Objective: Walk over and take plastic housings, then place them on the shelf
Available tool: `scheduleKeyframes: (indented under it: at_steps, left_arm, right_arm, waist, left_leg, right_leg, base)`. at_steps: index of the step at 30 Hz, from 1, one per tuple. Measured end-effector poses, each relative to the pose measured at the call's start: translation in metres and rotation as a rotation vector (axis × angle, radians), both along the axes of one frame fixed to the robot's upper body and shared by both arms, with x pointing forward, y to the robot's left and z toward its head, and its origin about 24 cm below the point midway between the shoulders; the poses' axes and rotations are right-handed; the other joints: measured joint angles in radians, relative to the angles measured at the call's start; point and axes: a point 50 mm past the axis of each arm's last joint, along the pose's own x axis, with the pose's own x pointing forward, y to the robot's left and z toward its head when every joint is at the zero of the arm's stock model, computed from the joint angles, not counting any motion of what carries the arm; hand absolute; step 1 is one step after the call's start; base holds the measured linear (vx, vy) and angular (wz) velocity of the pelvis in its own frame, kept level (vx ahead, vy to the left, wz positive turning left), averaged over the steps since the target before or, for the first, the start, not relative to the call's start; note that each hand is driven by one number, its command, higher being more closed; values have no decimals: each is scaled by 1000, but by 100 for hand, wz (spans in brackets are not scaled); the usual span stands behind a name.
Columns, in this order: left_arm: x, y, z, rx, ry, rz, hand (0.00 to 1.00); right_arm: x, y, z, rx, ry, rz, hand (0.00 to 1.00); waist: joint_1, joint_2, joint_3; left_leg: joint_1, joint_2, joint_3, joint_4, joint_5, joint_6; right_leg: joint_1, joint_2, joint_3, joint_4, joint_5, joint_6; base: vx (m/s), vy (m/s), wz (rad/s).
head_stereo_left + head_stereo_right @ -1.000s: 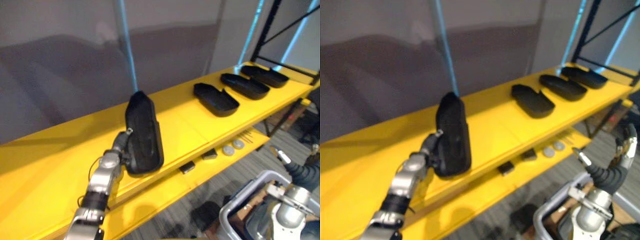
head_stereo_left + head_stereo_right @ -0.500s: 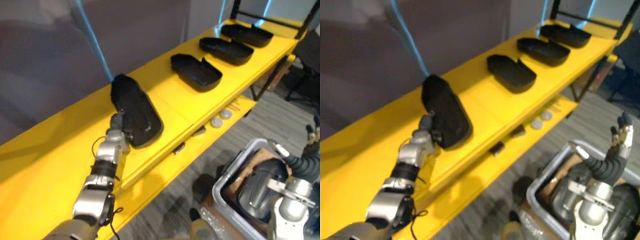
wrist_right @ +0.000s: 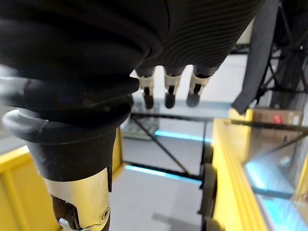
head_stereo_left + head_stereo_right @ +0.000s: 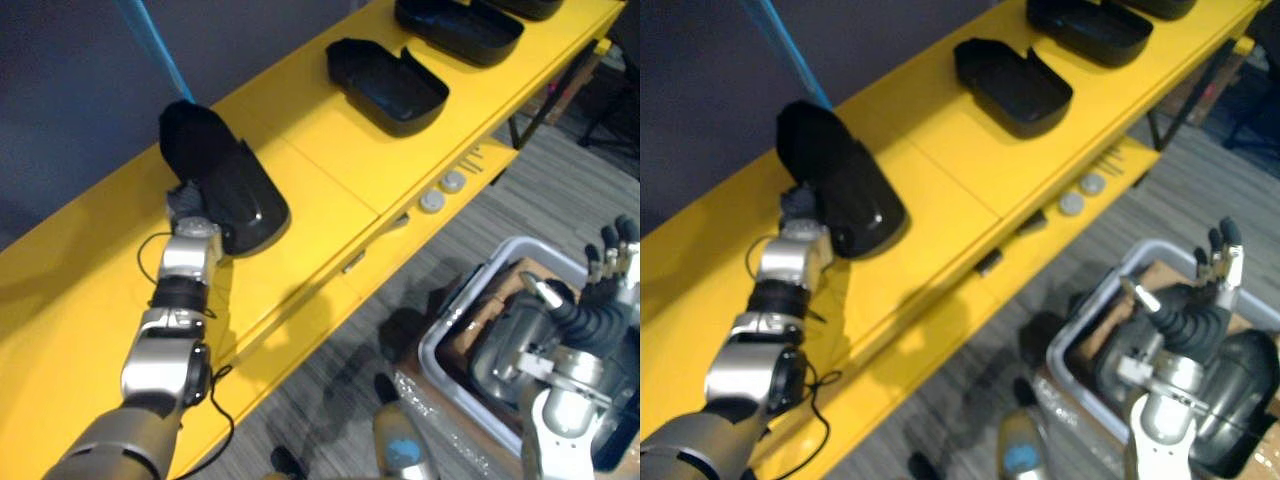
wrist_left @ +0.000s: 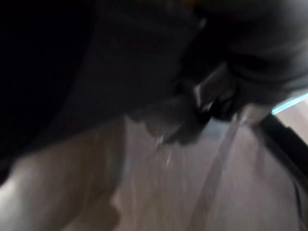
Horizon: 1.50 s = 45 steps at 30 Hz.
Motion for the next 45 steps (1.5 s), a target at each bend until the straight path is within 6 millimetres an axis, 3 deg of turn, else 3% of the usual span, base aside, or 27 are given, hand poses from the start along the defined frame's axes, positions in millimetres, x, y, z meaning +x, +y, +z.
scheduleKeyframes:
  at_steps: [4, 14, 20, 26, 29, 34, 37, 40, 45]
  left_arm:
    - [0, 1, -2, 31, 36, -29, 0]
    - [0, 5, -2, 20, 34, -26, 0]
    - [-1, 1, -10, -177, -105, -25, 0]
    - [-6, -17, -13, -327, -320, 56, 0]
    - [-9, -14, 1, -335, -464, 100, 0]
    - [-15, -26, 47, -330, -720, -34, 0]
    - [-17, -29, 54, -307, -750, -50, 0]
    - [-18, -29, 59, -300, -774, -58, 0]
    - [-30, -15, 74, -285, -891, -40, 0]
  right_arm:
    - [-4, 1, -3, -6, 13, 6, 0]
    - [-1, 9, -20, 41, 80, 51, 0]
    - [-4, 11, -26, 63, 97, 44, 0]
    - [-3, 25, -37, 85, 120, 68, 0]
    - [-4, 28, -36, 85, 99, 56, 0]
    - [-4, 30, -31, 92, 37, 90, 0]
    - [-3, 34, -32, 121, 38, 133, 0]
    - [-1, 32, -31, 178, 23, 174, 0]
    - [4, 28, -30, 260, 9, 282, 0]
  waist:
    - [-4, -1, 1]
    - [-33, -31, 21]
    - [-34, -32, 21]
    - [-29, -35, 20]
    - [-30, -36, 20]
    - [-25, -43, 12]
    - [-22, -41, -2]
    - [0, -39, -31]
    - [20, -33, -82]
  left_leg:
    - [4, 1, -1, 4, 0, 0]
    - [9, -9, -14, 30, -12, 18]
    - [9, -15, -34, 28, -16, 23]
    - [16, -27, -54, 14, -17, 24]
    - [16, -29, -56, 9, -16, 24]
    - [30, -29, -87, -12, -9, 22]
    - [39, -29, -112, -42, 11, 23]
    - [39, -29, -123, -60, 22, 21]
    - [37, -30, -152, -89, 39, 20]
  right_leg:
    - [5, 0, -1, 7, -5, -2]
    - [40, -19, -7, -10, -2, 13]
    - [70, -31, -26, -52, 20, 18]
    - [91, -45, -38, -76, 28, 23]
    - [92, -47, -40, -78, 30, 25]
    - [132, -51, -82, -93, 29, 24]
    - [156, -51, -111, -104, 28, 21]
    - [161, -50, -126, -111, 27, 20]
    - [182, -53, -163, -128, 27, 20]
  base:
    - [0, 0, 0]
    - [-33, 12, 4]
    - [-6, 11, 8]
    - [8, 5, 6]
    - [11, -2, 3]
    - [39, -2, 20]
    - [27, -14, 26]
    - [8, -14, 18]
    - [9, -6, 16]
